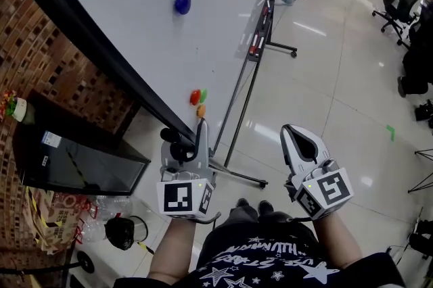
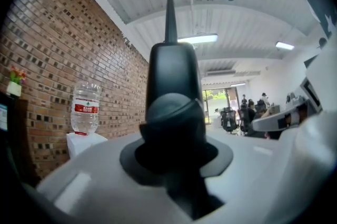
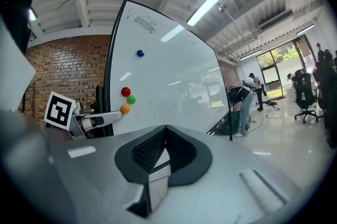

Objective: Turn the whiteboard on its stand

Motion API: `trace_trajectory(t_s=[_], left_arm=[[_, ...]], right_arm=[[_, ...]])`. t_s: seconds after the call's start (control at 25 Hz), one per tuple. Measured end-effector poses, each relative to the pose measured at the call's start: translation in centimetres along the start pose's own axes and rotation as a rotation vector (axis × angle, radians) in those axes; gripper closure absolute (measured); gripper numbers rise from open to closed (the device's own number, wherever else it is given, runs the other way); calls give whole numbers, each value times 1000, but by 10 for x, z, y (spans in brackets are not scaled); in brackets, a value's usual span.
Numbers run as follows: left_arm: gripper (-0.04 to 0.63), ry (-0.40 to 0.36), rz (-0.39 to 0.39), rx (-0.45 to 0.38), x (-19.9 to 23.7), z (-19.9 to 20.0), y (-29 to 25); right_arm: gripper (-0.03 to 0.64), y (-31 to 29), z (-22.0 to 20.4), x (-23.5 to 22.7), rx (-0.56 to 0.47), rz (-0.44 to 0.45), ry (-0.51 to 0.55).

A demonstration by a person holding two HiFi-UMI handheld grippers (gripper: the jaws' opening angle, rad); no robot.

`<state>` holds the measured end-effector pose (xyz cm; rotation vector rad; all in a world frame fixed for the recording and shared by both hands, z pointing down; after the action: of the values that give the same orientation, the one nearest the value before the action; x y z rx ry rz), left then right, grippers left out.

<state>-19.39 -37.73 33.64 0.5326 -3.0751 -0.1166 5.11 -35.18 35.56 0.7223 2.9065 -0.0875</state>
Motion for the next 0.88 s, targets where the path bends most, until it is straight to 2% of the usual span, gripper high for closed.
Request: trace_trajectory(t_s=[0.36,0.52,0.88], left_arm=[[479,5,-7,10,-6,5,17],[479,-2,-4,15,-11,6,32],[480,-5,-2,-6,-61,-2,40]], right_arm=[[609,22,-2,2,-3,-56,-7],[609,47,-2,1,-24,-52,5],[609,110,-4,-2,-38,-26,15]])
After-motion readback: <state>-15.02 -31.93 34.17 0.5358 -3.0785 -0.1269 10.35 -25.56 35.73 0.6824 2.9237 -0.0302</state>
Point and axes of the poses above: the fingertips, and each gripper's own axes: y backward along the fingers, x to its left, z out of its top, the point moved 8 cm from there along y, backward along the fingers, and after that the axes turned 2 degrees about -x, right-handed, at the moved point
